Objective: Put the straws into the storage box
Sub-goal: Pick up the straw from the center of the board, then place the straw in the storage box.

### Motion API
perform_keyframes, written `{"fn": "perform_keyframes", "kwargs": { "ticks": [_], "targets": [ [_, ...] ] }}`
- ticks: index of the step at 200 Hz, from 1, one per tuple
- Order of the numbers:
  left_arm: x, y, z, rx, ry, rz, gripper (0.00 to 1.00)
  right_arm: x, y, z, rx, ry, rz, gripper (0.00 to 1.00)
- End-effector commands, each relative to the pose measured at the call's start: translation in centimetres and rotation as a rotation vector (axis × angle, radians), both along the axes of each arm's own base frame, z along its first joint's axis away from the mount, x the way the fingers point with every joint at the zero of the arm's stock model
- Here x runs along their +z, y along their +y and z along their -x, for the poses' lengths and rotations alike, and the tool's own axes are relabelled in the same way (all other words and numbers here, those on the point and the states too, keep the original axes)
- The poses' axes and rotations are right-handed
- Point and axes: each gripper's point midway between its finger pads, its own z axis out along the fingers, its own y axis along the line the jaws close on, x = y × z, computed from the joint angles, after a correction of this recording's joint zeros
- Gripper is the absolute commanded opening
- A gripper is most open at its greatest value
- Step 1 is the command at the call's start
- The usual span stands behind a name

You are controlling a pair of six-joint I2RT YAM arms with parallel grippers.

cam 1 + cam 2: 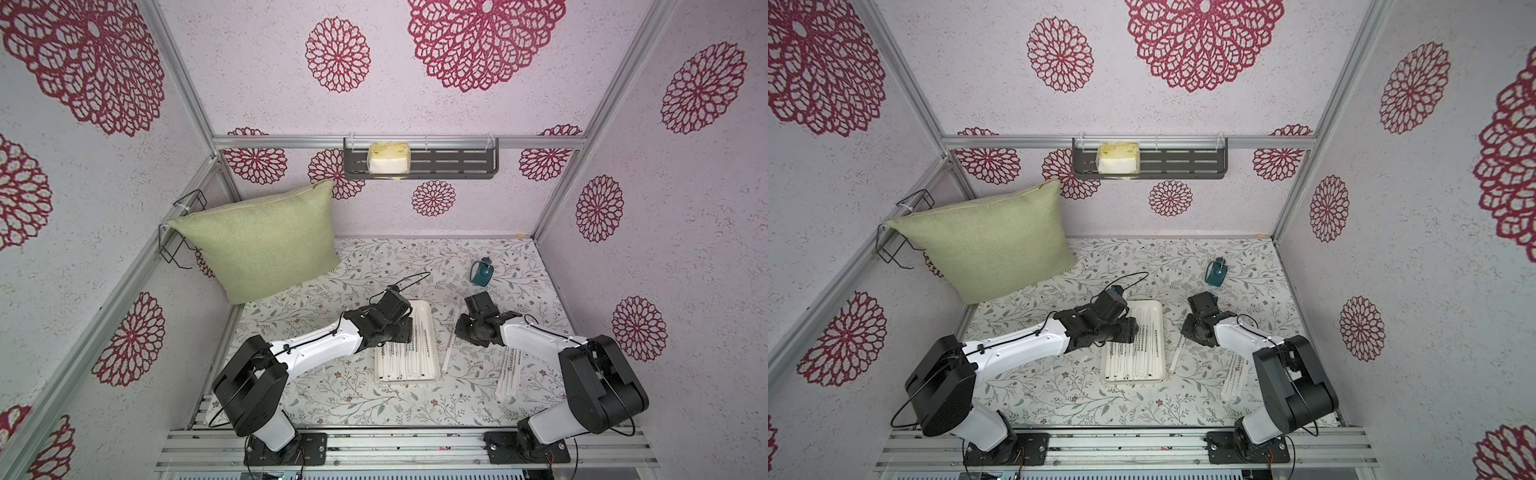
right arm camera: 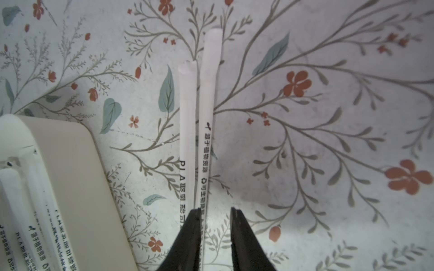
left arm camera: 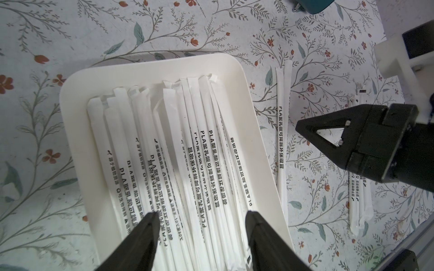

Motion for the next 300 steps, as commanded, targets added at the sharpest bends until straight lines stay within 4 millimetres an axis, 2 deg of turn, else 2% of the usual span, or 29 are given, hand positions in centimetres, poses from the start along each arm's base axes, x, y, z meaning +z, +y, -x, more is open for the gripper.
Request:
{"fn": "perform_keyframes", "kwargs": {
  "ticks": [1,50,78,110,145,162,174,185,204,216,231,240,252,300],
  "targets": [
    [0.4,-0.5,-0.5,-0.014,-0.018,-0.005,0.65,0.5,1.0,-0.9,0.028,-0.024,-0.016,0.29],
    [0.1,0.0,-0.3,-0.007,-0.019,-0.02,0.66,-1.5,0.8,-0.5,0.032,0.016,0.008,0.28],
    [0.1,0.7,-0.2,0.005,-0.029,-0.029,0.65,-2.1,-0.5,0.4,0.035,0.037,0.06,0.22],
    [0.2,1.4,-0.4,0.019,-0.038,-0.033,0.66,0.3,-2.4,-0.2,0.069,-0.004,0.207,0.16],
    [0.6,2.4,-1.1,0.042,-0.05,-0.034,0.65,3.6,-2.2,-1.0,0.122,-0.051,0.307,0.13],
    [0.9,3.2,-1.4,0.064,-0.056,-0.033,0.65,5.0,-1.1,-1.2,0.153,-0.071,0.35,0.12],
    [1.2,4.2,-1.7,0.092,-0.06,-0.031,0.65,6.4,0.8,-1.3,0.189,-0.097,0.322,0.12],
    [1.4,5.6,-1.8,0.135,-0.058,-0.022,0.65,8.1,3.9,-1.3,0.23,-0.135,0.232,0.12],
    [1.1,8.7,-2.0,0.237,-0.028,0.001,0.65,10.8,10.8,-0.6,0.321,-0.188,0.045,0.12],
    [0.8,10.8,-2.0,0.294,-0.018,0.007,0.65,11.2,14.5,0.3,0.368,-0.184,-0.031,0.12],
    [0.9,12.5,-1.7,0.331,-0.02,0.007,0.65,10.5,17.2,1.0,0.392,-0.173,-0.075,0.12],
    [0.9,13.2,-1.4,0.343,-0.02,0.002,0.65,9.3,18.0,1.4,0.401,-0.146,-0.092,0.12],
    [1.1,13.6,-1.0,0.347,-0.022,0.002,0.65,7.9,18.0,1.7,0.398,-0.115,-0.091,0.11],
    [0.2,13.3,-0.5,0.341,0.002,0.03,0.65,4.0,15.5,2.4,0.372,-0.035,-0.02,0.11]
  ]
}}
